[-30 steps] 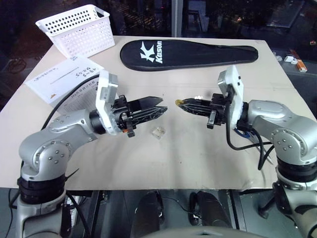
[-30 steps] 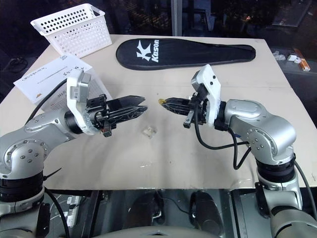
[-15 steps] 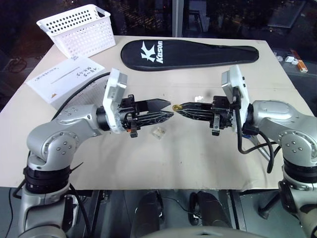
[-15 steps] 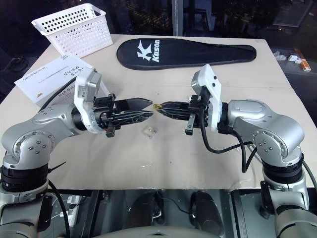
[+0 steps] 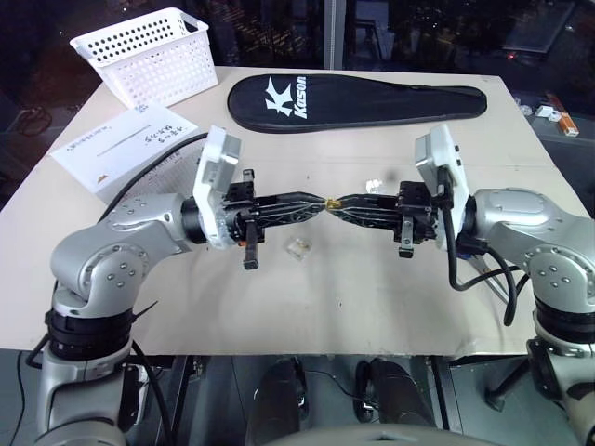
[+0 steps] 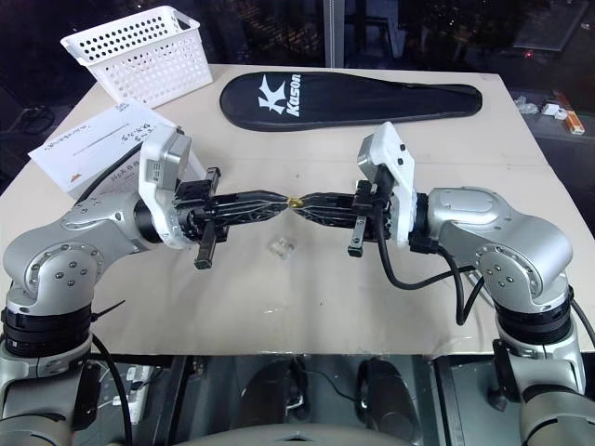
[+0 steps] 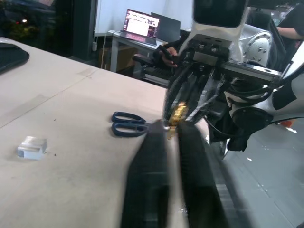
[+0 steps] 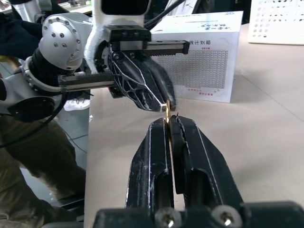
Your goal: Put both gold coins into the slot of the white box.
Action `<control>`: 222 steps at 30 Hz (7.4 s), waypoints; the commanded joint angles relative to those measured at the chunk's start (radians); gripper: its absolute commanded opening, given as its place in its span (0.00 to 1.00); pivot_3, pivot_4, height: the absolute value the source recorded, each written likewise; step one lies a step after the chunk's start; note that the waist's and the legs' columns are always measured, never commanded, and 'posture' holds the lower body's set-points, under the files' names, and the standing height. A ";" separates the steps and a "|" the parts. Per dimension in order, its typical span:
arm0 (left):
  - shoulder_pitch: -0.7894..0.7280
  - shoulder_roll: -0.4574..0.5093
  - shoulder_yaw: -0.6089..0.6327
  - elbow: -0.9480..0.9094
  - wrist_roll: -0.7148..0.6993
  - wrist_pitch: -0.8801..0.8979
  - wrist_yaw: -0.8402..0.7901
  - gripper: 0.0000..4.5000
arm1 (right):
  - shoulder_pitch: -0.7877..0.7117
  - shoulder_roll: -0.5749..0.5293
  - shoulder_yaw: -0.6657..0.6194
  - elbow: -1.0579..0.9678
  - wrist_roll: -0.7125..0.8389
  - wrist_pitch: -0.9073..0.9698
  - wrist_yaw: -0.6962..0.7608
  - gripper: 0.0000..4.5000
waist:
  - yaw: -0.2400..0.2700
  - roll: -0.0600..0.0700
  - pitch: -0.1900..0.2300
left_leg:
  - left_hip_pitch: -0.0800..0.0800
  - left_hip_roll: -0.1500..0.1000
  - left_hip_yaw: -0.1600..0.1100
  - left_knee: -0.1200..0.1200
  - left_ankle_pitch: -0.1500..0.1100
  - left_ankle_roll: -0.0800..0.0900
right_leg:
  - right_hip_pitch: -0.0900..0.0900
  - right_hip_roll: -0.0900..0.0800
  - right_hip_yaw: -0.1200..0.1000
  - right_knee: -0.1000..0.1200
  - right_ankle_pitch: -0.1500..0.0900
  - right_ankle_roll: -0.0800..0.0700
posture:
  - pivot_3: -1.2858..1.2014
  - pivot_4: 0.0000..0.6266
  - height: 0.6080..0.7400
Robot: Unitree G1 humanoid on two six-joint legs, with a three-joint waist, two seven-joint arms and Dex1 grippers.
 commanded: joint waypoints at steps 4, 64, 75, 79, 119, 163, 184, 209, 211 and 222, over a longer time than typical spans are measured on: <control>-0.021 -0.005 0.008 -0.016 -0.008 -0.012 -0.003 0.07 | -0.020 -0.006 0.006 -0.031 0.014 -0.027 0.008 0.00 | 0.002 0.000 0.000 | 0.000 0.000 0.000 0.000 0.000 0.000 | 0.000 0.000 0.000 0.000 0.000 0.000 | 0.52 0.24 1.00; -0.671 0.457 -0.183 1.297 0.744 -0.433 -0.317 0.00 | 0.079 -0.168 -0.207 -0.142 0.076 -0.183 -0.062 0.98 | 0.031 -0.003 0.001 | -0.006 0.000 -0.003 0.000 -0.002 0.003 | -0.002 0.000 -0.006 -0.005 -0.001 -0.005 | 0.52 0.24 1.00; -0.785 0.386 -0.226 1.542 0.956 -0.619 -0.374 0.00 | 0.074 -0.188 -0.199 -0.155 0.118 -0.168 -0.132 0.98 | 0.014 -0.003 0.002 | -0.010 0.000 -0.006 0.003 -0.003 0.004 | -0.003 0.000 -0.008 -0.005 0.000 -0.002 | 0.52 0.24 1.00; -0.785 0.383 -0.214 1.565 0.984 -0.670 -0.370 0.00 | 0.077 -0.194 -0.197 -0.150 0.126 -0.165 -0.134 0.98 | 0.014 -0.003 0.002 | -0.010 0.000 -0.007 0.004 -0.003 0.004 | -0.003 0.000 -0.008 -0.003 0.000 -0.001 | 0.52 0.24 1.00; 0.522 0.145 0.356 -0.095 0.340 -0.132 -0.167 0.78 | 0.039 0.244 0.389 0.441 -0.499 -0.280 -0.063 0.34 | -0.004 -0.007 0.004 | 0.003 0.002 -0.011 0.006 -0.001 -0.007 | 0.007 -0.002 -0.009 0.003 -0.002 -0.003 | 0.52 0.24 1.00; 0.175 0.118 0.166 -0.066 0.039 0.032 -0.001 0.51 | -0.010 0.225 0.067 0.147 -0.174 -0.024 0.062 0.00 | 0.002 -0.005 0.005 | 0.001 -0.001 -0.011 0.002 -0.002 -0.003 | 0.006 -0.002 -0.009 0.002 -0.002 -0.002 | 0.52 0.24 1.00; 0.048 0.078 0.060 -0.019 0.040 0.020 -0.018 0.11 | -0.017 0.173 0.054 0.078 -0.042 -0.014 0.028 0.00 | 0.014 -0.005 0.005 | 0.001 -0.001 -0.011 0.002 0.000 0.000 | 0.006 -0.001 -0.008 0.001 -0.002 -0.002 | 0.52 0.24 1.00; 0.016 0.070 0.094 -0.033 -0.058 0.071 0.000 0.00 | -0.014 0.154 0.011 0.078 0.032 -0.017 0.027 0.20 | 0.015 -0.005 0.005 | 0.001 -0.001 -0.011 0.002 -0.001 0.001 | 0.006 -0.001 -0.009 0.001 -0.002 -0.001 | 0.52 0.24 1.00; 0.008 0.081 0.126 -0.011 -0.094 0.093 0.020 0.00 | -0.009 0.135 0.006 0.073 0.012 -0.031 0.023 0.36 | 0.014 -0.005 0.005 | 0.001 -0.001 -0.011 0.002 -0.001 0.001 | 0.006 -0.001 -0.008 0.001 -0.002 -0.001 | 0.52 0.24 1.00; -0.092 0.274 0.302 0.317 -0.031 0.081 0.069 0.00 | 0.046 -0.018 -0.121 -0.054 0.015 -0.139 0.021 0.80 | 0.016 -0.005 0.006 | 0.001 -0.001 -0.012 0.002 -0.001 0.001 | 0.005 -0.001 -0.009 0.001 -0.004 0.001 | 0.52 0.24 1.00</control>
